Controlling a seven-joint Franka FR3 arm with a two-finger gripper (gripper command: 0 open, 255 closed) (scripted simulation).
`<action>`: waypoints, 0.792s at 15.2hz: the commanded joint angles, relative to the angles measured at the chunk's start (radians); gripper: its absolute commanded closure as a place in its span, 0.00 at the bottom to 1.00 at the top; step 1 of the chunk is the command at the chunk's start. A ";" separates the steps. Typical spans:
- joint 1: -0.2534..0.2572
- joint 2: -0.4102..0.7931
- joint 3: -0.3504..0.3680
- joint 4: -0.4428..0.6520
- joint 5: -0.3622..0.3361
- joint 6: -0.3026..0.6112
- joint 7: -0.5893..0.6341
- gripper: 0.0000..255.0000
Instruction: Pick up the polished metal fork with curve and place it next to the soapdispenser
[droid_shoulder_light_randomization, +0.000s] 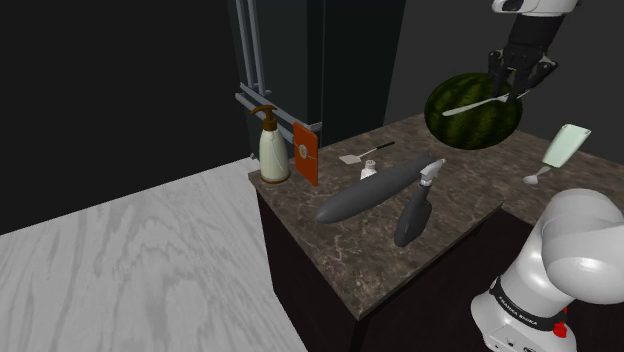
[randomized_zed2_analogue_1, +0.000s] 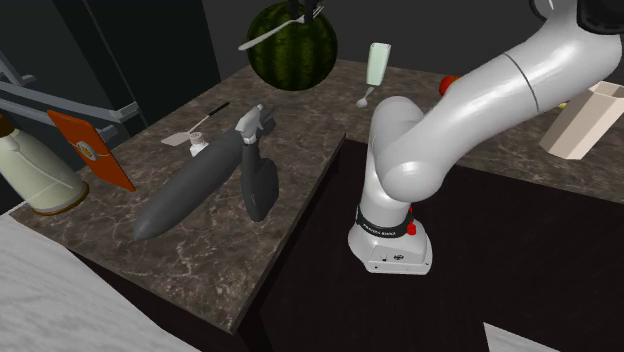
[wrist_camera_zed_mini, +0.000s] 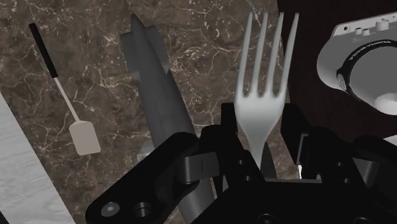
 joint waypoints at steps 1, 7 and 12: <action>0.014 0.038 0.017 0.013 0.024 0.018 0.029 1.00; 0.063 0.181 0.077 0.072 0.102 0.083 0.128 1.00; 0.101 0.318 0.119 0.154 0.156 0.128 0.197 1.00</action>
